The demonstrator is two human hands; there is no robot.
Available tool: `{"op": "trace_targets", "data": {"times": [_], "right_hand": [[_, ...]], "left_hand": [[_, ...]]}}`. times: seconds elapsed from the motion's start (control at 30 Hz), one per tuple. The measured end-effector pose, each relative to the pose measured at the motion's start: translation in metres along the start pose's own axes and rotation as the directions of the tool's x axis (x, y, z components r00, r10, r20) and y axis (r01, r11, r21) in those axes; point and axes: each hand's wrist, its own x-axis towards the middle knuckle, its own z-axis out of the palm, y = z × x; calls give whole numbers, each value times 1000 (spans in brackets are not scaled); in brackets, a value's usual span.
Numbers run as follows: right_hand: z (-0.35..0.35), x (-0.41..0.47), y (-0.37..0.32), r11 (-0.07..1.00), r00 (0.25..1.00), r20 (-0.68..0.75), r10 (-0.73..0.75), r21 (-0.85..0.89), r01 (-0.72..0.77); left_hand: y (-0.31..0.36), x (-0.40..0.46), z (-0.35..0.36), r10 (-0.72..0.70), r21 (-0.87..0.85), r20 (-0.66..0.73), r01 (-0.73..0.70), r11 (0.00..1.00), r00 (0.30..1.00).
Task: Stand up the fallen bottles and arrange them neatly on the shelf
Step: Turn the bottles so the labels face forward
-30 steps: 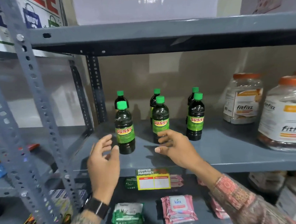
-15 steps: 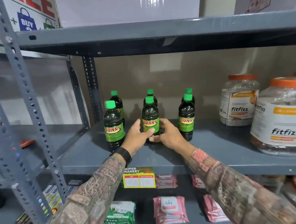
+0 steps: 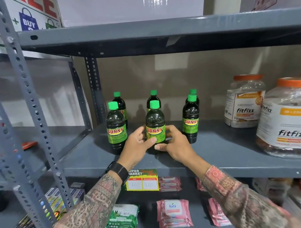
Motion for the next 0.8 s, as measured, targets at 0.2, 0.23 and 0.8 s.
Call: {"op": "trace_targets", "data": {"times": [0.2, 0.23, 0.8], "right_hand": [[-6, -12, -2, 1000, 1000, 2, -1, 16, 1], [-12, -15, -1, 1000, 1000, 5, 1, 17, -1], [-118, -6, 37, 991, 982, -134, 131, -18, -135]], "left_hand": [[13, -13, -1, -54, 26, -9, 54, 998, 999], [17, -17, -4, -77, 50, -64, 80, 995, 995], [34, 35, 126, -117, 89, -1, 117, 989, 993]]}}
